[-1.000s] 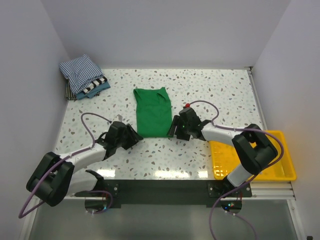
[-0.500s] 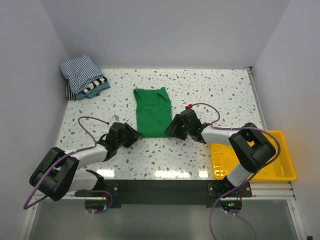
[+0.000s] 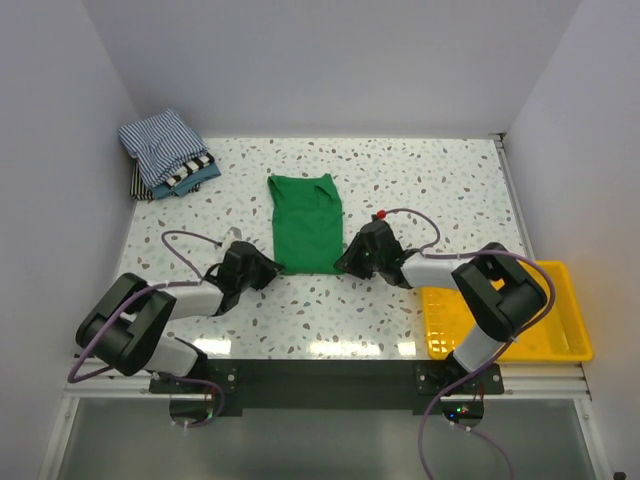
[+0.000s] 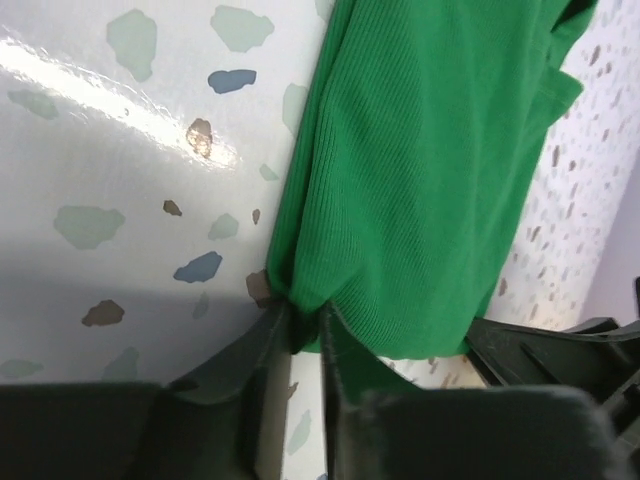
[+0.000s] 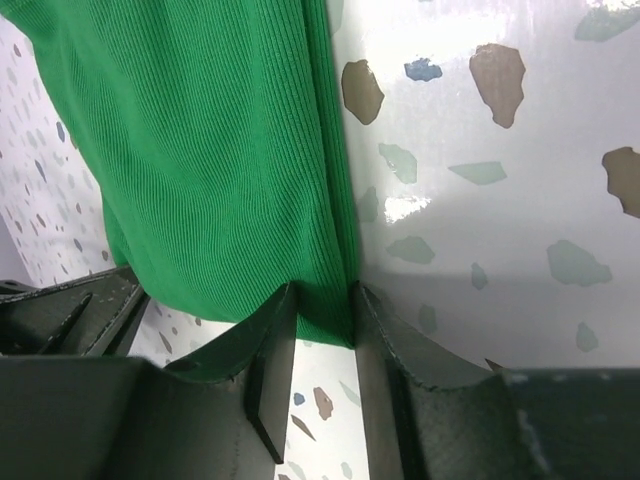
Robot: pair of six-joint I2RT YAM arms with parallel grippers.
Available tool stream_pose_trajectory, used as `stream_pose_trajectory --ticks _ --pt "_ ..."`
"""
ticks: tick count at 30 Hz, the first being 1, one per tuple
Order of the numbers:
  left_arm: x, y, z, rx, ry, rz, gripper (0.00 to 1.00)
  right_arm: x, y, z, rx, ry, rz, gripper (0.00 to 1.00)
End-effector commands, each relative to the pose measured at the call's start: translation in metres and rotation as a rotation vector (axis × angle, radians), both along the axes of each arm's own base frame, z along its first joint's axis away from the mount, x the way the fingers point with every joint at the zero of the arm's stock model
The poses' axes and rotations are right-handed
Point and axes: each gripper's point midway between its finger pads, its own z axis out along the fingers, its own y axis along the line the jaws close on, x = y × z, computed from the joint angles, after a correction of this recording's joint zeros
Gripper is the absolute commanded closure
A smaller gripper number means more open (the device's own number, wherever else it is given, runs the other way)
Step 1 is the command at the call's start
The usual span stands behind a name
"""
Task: Fold and stack the tank tops
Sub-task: Fold the tank top
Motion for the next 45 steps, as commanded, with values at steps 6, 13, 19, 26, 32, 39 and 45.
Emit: stream_pose_trajectory --ticks 6,13,19,26,32,39,45 --pt "-0.017 0.007 -0.024 0.123 0.086 -0.069 1.00 -0.015 -0.023 -0.027 -0.168 0.066 0.046 1.00" --pt "-0.064 0.006 -0.019 0.149 0.137 -0.164 1.00 -0.047 -0.041 -0.005 -0.229 0.034 0.122 1.00" --pt "-0.121 -0.001 -0.005 0.142 0.164 -0.270 1.00 -0.105 -0.047 0.014 -0.295 -0.005 0.208 1.00" --pt "-0.161 -0.026 0.048 0.096 0.108 -0.343 1.00 -0.153 -0.053 0.051 -0.270 -0.063 0.258 1.00" --pt "-0.144 -0.043 0.101 0.089 0.000 -0.330 1.00 -0.135 -0.048 0.106 -0.274 -0.167 0.240 1.00" --pt "-0.057 -0.036 0.169 0.106 -0.182 -0.197 1.00 -0.062 -0.023 0.165 -0.326 -0.290 0.221 1.00" --pt "0.025 -0.026 0.199 0.123 -0.276 -0.101 1.00 0.035 -0.015 0.177 -0.329 -0.281 0.191 1.00"
